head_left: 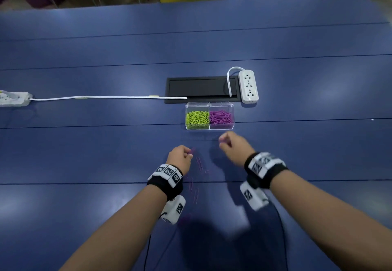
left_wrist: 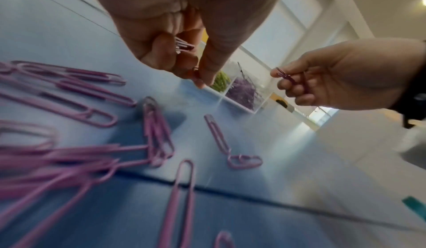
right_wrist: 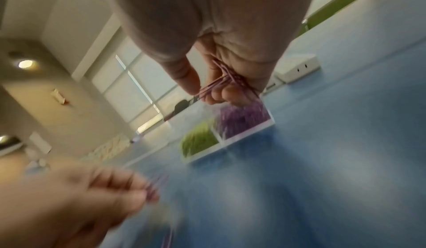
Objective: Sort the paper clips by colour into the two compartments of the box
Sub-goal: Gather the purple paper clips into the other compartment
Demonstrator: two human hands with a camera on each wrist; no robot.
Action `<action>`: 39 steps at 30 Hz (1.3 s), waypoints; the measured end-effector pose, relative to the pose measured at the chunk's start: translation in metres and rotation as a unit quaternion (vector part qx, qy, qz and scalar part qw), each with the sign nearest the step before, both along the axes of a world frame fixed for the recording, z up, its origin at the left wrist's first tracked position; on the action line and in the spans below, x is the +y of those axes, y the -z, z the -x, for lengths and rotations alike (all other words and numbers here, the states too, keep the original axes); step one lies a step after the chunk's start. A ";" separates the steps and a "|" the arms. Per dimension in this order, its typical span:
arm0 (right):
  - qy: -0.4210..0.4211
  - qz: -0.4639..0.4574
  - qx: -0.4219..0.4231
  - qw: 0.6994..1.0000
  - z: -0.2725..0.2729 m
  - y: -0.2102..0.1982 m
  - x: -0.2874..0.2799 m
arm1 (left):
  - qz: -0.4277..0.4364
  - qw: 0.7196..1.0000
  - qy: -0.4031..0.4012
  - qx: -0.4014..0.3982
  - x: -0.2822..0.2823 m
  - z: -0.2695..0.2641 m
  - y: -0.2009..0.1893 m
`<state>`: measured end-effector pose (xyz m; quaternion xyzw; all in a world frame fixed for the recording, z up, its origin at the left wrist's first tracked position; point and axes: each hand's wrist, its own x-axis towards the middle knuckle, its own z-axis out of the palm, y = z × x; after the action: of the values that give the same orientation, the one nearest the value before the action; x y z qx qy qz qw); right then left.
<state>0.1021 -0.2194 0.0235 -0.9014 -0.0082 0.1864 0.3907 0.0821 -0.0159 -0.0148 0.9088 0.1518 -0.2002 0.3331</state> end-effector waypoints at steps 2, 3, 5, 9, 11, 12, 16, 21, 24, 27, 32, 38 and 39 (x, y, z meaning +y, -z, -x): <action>0.030 -0.006 -0.017 0.999 -0.042 -0.015 -0.001 | 0.028 0.999 -0.014 -0.020 -0.002 -0.009 -0.006; 0.043 -0.013 -0.026 0.999 -0.061 -0.021 0.001 | 0.041 0.999 -0.016 -0.029 -0.005 -0.014 -0.010; 0.059 -0.033 -0.044 0.997 -0.090 -0.027 0.007 | 0.057 0.997 -0.011 -0.046 -0.011 -0.026 -0.019; 0.009 0.005 -0.054 0.998 -0.112 -0.012 0.022 | 0.046 0.995 0.027 -0.089 -0.028 -0.059 -0.039; -0.056 0.096 -0.065 0.992 -0.111 0.002 0.022 | 0.025 0.992 0.056 -0.106 -0.034 -0.077 -0.046; -0.089 0.144 -0.071 0.983 -0.110 0.007 0.020 | 0.010 0.991 0.077 -0.112 -0.037 -0.086 -0.047; -0.075 0.111 -0.139 0.981 -0.103 0.010 -0.001 | -0.043 0.975 0.178 -0.123 -0.054 -0.112 -0.048; 0.114 0.016 -0.189 0.975 -0.077 0.005 -0.040 | -0.116 0.943 0.296 -0.093 -0.080 -0.132 -0.038; 0.142 0.046 -0.160 0.976 -0.069 0.016 -0.073 | -0.143 0.927 0.336 -0.080 -0.094 -0.137 -0.028; 0.166 0.089 -0.126 0.974 -0.075 0.024 -0.102 | -0.144 0.926 0.335 -0.096 -0.101 -0.137 -0.022; 0.180 0.146 -0.075 0.970 -0.097 0.037 -0.136 | -0.086 0.935 0.303 -0.165 -0.093 -0.119 -0.030; 0.210 0.205 -0.056 0.954 -0.136 0.044 -0.152 | 0.005 0.941 0.216 -0.262 -0.065 -0.068 -0.029; 0.209 0.213 -0.060 0.953 -0.142 0.046 -0.153 | 0.014 0.943 0.221 -0.248 -0.058 -0.059 -0.024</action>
<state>0.2440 -0.3721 -0.0225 -0.9549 0.1966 0.0436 0.2181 0.1414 -0.0739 0.0093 0.9355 -0.1430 -0.0395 0.3205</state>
